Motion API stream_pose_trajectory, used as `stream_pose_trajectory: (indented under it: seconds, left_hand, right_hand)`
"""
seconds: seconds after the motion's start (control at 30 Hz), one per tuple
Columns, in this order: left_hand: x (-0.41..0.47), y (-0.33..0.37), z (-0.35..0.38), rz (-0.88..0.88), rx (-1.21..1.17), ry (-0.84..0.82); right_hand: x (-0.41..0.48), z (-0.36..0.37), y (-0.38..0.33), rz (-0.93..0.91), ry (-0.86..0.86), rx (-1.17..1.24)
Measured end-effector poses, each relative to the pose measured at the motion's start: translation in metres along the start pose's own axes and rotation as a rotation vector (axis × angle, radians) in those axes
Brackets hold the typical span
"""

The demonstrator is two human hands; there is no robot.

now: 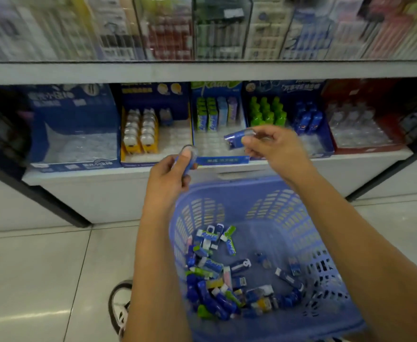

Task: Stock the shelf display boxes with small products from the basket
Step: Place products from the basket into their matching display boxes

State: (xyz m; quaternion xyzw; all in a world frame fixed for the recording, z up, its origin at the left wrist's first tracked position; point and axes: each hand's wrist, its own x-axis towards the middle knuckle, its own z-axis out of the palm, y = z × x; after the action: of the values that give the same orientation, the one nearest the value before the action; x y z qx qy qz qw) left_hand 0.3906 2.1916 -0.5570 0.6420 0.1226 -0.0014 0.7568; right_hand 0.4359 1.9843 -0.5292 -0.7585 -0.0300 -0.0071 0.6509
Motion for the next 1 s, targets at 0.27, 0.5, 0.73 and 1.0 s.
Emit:
stream_pose_trajectory:
  seconds: [0.27,0.5,0.73,1.0]
  left_hand:
    - [0.017,-0.002,-0.025,-0.002,-0.227,0.110]
    - [0.026,-0.006,-0.032,-0.021,-0.344,0.135]
    - [0.028,-0.010,-0.037,-0.018,-0.431,0.162]
    - [0.033,-0.004,-0.039,-0.029,-0.574,0.187]
  right_hand:
    - [0.084,0.098,-0.023,-0.294,-0.033,-0.540]
    - [0.120,0.134,-0.009,-0.337,-0.162,-0.856]
    - [0.131,0.144,-0.010,-0.377,-0.251,-0.946]
    - [0.131,0.149,-0.019,-0.378,-0.304,-1.169]
